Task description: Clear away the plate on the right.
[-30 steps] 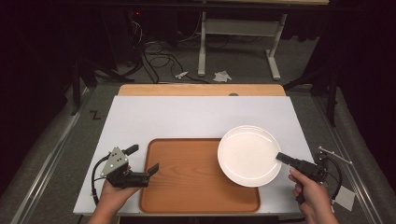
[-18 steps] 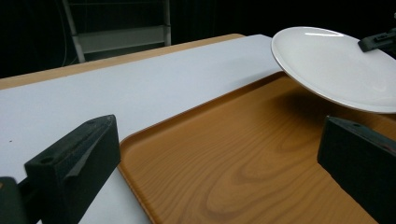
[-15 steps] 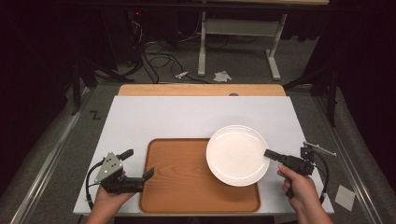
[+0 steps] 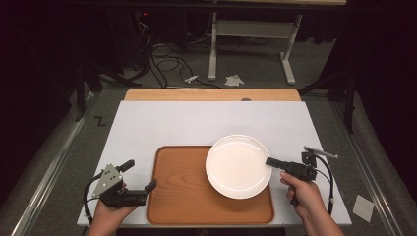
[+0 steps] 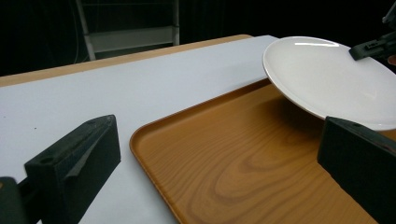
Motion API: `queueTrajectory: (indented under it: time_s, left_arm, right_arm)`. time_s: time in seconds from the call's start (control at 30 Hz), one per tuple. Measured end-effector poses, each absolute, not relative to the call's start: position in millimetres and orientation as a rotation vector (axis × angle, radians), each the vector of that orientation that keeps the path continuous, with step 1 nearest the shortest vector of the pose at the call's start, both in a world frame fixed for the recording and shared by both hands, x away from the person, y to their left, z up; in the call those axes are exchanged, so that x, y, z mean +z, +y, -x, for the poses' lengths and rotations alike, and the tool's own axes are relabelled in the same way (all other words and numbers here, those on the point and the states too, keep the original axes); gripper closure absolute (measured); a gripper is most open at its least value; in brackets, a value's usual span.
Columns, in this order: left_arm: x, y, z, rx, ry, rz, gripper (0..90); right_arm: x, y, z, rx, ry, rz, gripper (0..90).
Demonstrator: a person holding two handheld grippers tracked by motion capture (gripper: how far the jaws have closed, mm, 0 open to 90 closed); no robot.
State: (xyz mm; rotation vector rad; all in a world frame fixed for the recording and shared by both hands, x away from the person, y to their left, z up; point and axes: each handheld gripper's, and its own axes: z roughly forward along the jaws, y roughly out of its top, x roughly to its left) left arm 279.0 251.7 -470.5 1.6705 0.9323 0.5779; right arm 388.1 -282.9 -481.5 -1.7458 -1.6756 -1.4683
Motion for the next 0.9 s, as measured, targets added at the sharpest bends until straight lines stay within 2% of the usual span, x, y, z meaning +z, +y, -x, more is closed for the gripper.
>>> queueTrajectory:
  time_s: [0.33, 0.9]
  left_arm:
    - [-470, 252, -279, 0.581, 0.931, -1.668, 0.2]
    - [-470, 252, -279, 0.576, 0.932, -1.662, 0.2]
  right_arm:
    - [-489, -261, -385, -1.386, -1.773, 1.696, 89.2]
    - [-496, -257, -386, -1.319, -1.820, 1.710, 89.3]
